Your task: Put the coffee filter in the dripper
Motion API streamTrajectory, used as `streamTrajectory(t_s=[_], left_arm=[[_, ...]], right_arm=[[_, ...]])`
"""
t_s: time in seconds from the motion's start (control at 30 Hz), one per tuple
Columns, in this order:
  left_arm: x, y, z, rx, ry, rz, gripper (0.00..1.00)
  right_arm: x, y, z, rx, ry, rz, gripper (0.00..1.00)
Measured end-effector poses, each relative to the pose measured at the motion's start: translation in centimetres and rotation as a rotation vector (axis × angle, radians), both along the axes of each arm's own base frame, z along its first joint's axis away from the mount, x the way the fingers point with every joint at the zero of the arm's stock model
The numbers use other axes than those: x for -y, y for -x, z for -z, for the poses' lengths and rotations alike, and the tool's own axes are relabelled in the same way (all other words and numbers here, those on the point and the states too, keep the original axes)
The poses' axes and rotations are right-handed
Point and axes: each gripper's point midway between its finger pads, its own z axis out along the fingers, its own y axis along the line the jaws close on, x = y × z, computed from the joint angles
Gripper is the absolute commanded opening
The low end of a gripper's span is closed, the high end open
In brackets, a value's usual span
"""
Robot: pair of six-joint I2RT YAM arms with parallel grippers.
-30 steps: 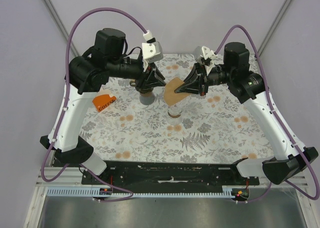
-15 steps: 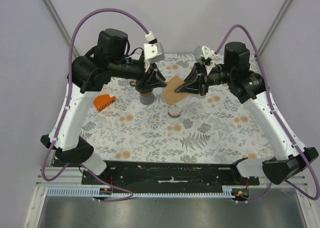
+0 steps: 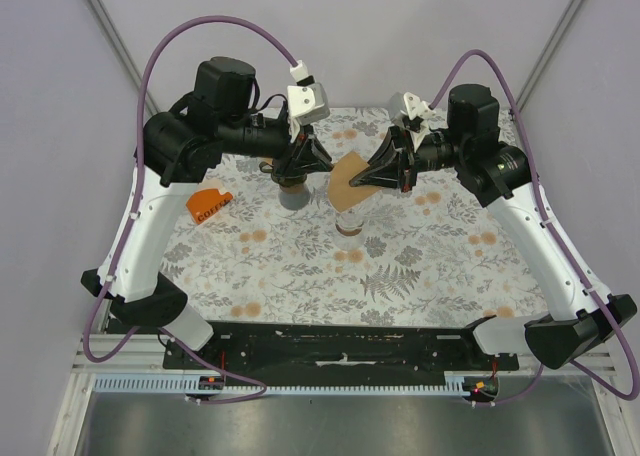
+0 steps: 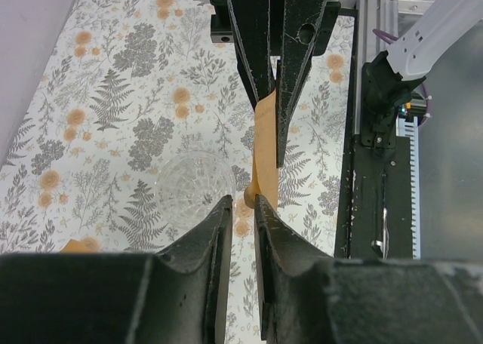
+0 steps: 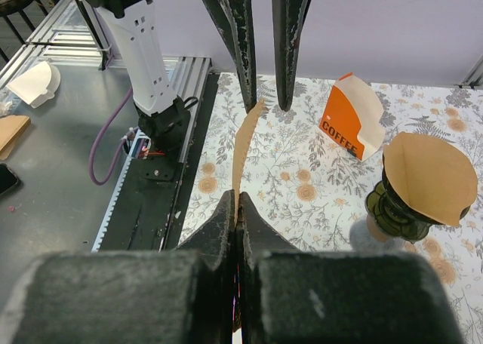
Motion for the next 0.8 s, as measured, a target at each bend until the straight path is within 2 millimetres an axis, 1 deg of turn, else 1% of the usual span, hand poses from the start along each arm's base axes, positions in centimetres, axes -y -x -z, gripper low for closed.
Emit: streamTrajectory(t_s=[0.27,0.4,0.57,0.8], left_arm=[[0.05,0.03,0.11,-0.007,0.0,0.002,0.25],[0.1,-0.01,0.32,-0.013,-0.004,0.002,0.28],[0.24,0.21,0.36,-0.021,0.001,0.017,0.36],[0.51,0.62,0.74,-0.044,0.003,0.045,0.37]], right_arm=[[0.01,0.01,0.04,0.001,0.001,-0.001,0.0],[0.01,0.02,0.03,0.002,0.001,-0.001,0.0],[0.02,0.02,0.04,0.002,0.001,-0.001,0.0],[0.05,0.05,-0.08,0.001,0.001,0.0,0.0]])
